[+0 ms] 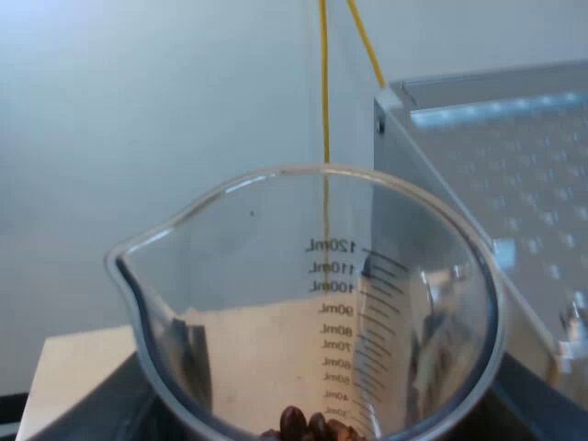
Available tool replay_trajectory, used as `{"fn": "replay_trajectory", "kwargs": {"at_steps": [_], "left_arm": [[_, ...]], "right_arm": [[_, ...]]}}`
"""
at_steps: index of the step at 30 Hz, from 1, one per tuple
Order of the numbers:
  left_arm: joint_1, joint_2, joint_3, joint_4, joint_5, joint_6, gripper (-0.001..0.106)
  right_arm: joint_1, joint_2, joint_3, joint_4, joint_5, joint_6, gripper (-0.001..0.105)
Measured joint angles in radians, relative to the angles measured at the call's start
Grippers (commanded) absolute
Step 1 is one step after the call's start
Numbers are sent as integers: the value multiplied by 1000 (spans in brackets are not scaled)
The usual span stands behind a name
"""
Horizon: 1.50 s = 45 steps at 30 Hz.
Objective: Pour the beans into the coffee machine
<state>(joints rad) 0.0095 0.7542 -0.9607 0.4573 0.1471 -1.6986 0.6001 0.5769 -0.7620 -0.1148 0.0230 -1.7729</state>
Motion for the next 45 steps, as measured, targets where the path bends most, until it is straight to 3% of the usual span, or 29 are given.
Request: {"fn": "replay_trajectory", "kwargs": {"at_steps": [4, 5, 10, 19, 32, 38, 45], "left_arm": [[-8, 29, -32, 5, -3, 10, 47], [-46, 67, -88, 7, -5, 70, 47], [-160, 136, -198, 5, -47, 112, 47], [-220, 223, -285, 5, -50, 115, 47], [-232, 479, -591, 121, -52, 119, 47], [-280, 541, -643, 126, -63, 119, 47], [-366, 603, -691, 145, -122, 119, 47]], "right_arm": [[0, 0, 0, 0, 12, 0, 68], [0, 0, 0, 0, 27, 0, 68], [0, 0, 0, 0, 46, 0, 68], [0, 0, 0, -2, 65, 0, 68], [0, 0, 0, -6, 71, 0, 68], [0, 0, 0, -6, 71, 0, 68], [0, 0, 0, -6, 71, 0, 68]]}}
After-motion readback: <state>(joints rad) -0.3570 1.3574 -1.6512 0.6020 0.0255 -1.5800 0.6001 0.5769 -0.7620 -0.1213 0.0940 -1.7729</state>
